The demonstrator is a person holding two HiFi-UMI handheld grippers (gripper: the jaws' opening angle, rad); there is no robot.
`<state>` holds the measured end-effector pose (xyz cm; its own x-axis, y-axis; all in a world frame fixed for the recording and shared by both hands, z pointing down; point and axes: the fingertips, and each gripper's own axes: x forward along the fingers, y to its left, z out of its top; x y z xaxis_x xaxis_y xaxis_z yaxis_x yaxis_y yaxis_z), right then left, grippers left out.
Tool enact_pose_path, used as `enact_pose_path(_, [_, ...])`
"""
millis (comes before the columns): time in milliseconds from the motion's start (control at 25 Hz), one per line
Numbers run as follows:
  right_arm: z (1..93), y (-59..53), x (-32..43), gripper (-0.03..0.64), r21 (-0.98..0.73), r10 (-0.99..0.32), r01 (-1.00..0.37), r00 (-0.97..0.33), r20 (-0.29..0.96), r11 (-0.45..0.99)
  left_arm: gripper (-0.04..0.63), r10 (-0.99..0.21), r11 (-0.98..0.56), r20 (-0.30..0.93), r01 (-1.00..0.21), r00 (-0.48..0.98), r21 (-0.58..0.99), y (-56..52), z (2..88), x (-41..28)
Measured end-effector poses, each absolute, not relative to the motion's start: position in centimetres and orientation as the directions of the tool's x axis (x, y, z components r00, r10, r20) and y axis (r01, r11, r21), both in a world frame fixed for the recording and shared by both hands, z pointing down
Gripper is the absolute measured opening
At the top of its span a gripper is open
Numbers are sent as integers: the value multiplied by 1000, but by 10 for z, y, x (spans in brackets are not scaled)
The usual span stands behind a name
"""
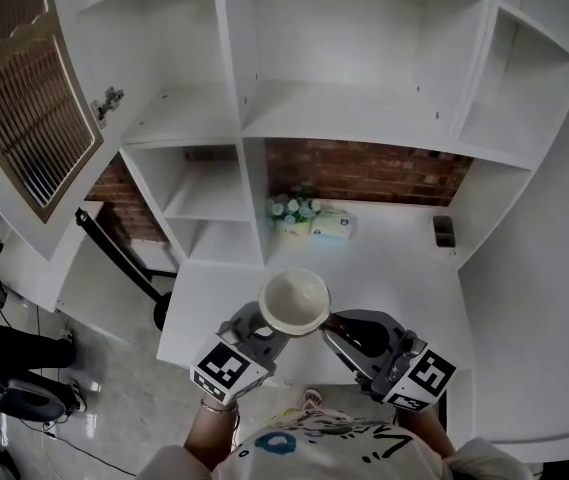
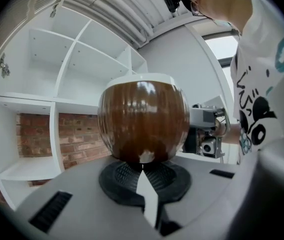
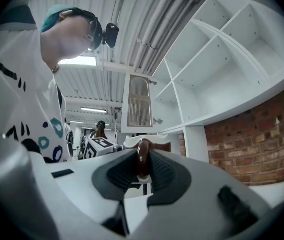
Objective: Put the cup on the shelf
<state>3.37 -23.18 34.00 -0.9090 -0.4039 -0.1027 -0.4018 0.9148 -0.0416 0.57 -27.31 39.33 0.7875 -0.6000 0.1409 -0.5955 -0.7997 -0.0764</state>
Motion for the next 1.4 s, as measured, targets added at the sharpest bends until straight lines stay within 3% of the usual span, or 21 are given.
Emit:
enact_pose_path(440, [307, -279, 56, 64, 21, -384, -391, -911, -149, 920, 17, -659, -749, 65, -647, 749, -146, -323, 353, 27])
enact_pose_path(680, [287, -300, 50, 64, 61, -385, -400, -906, -178, 914, 17, -683, -724, 83, -658, 726, -208, -348, 336, 21])
enact_pose_path(1400, [218, -372, 14, 63, 78, -486, -526, -825, -290, 847, 17, -711, -674, 40, -663, 702, -326, -433, 264, -16])
